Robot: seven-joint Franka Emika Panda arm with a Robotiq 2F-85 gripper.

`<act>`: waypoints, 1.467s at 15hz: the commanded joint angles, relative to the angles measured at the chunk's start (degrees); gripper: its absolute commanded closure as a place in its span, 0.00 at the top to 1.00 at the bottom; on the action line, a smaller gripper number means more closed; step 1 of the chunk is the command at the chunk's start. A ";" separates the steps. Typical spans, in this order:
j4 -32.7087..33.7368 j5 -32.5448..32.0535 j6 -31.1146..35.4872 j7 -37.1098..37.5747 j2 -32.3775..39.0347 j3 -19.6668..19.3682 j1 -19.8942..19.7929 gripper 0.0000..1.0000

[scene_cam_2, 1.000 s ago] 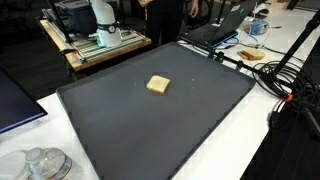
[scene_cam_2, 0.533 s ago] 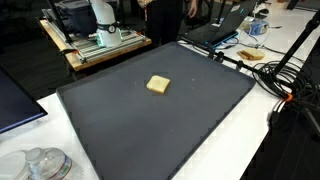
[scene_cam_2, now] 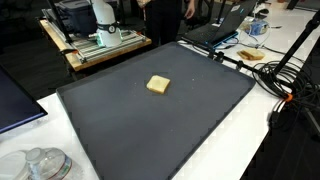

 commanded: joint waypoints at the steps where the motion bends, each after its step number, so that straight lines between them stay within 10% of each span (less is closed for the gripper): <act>1: 0.36 5.11 -0.17 -5.36 -1.46 0.16 5.02 1.00; 9: 0.07 15.77 -1.24 -19.39 -1.18 -1.30 12.50 1.00; 17: -0.83 16.23 -3.36 -31.02 0.64 -5.90 11.15 1.00; 22: -0.53 15.81 -5.64 -36.82 1.79 -8.73 8.69 0.52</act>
